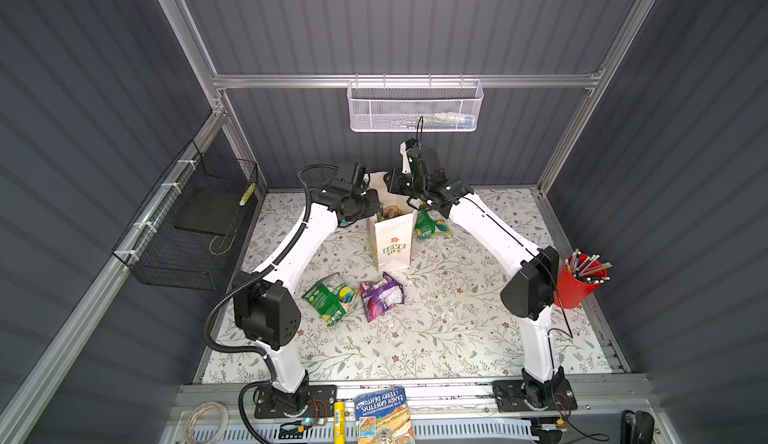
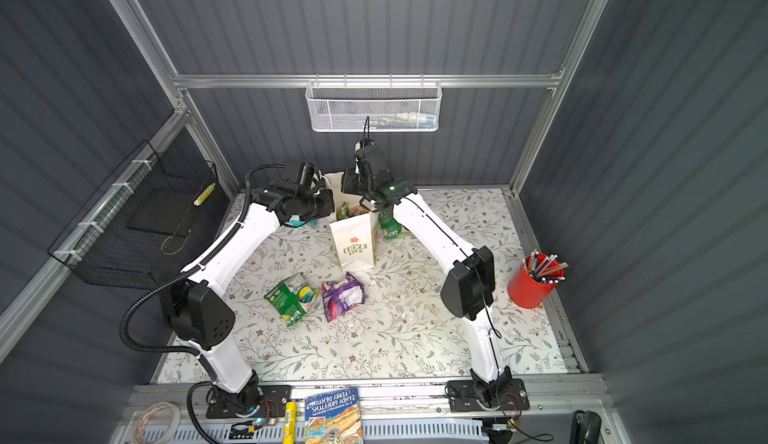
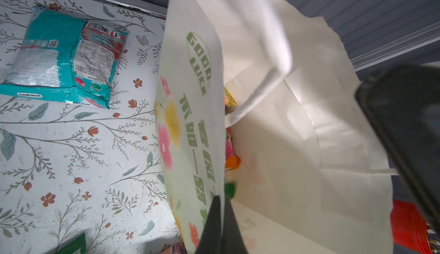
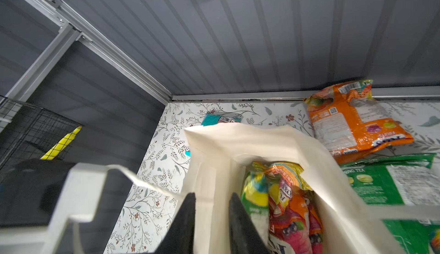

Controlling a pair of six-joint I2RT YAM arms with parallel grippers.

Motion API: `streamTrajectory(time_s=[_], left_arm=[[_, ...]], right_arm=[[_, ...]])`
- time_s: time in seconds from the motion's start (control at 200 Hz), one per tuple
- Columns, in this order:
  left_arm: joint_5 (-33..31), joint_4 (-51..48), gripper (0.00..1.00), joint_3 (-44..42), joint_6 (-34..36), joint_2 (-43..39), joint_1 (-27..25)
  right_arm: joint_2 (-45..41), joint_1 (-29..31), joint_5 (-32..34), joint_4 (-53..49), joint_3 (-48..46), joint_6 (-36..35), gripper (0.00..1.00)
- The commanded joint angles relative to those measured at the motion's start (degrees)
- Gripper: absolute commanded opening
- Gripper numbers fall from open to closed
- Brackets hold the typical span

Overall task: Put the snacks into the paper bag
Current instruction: 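Move the right gripper toward the green snack packet by the back wall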

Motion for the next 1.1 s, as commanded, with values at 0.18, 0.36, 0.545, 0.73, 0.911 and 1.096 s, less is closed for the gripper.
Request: streamTrajectory(time_s=[0.18, 0.36, 0.545, 0.73, 0.911, 1.096], left_arm=[[-0.4, -2.0, 0.00, 0.6, 1.2, 0.6, 0.1], [-1.4, -2.4, 0.00, 0.9, 1.6, 0.6, 0.2], [-1.7, -2.5, 0.00, 0.9, 1.7, 0.4, 0.1], [-1.9, -2.5, 0.00, 0.8, 1.7, 0.4, 0.1], [-2.0, -2.6, 0.00, 0.9, 1.7, 0.8, 0.1], [-2.3, -2.7, 0.00, 0.9, 1.7, 1.0, 0.1]], right_arm=[[-10.8, 2.4, -0.2, -1.9, -0.5, -4.7, 0.43], [-18.7, 2.5, 2.1, -1.7, -7.5, -7.8, 0.56], [-28.4, 1.7, 7.2, 2.2, -20.9, -11.0, 0.75], [-35.7, -3.2, 7.6, 7.6, -34.3, -7.8, 0.96], [-39.3, -7.4, 7.7, 11.1, -43.4, -4.8, 0.99], [-40.8, -13.4, 5.5, 15.4, -51.3, -0.1, 0.99]])
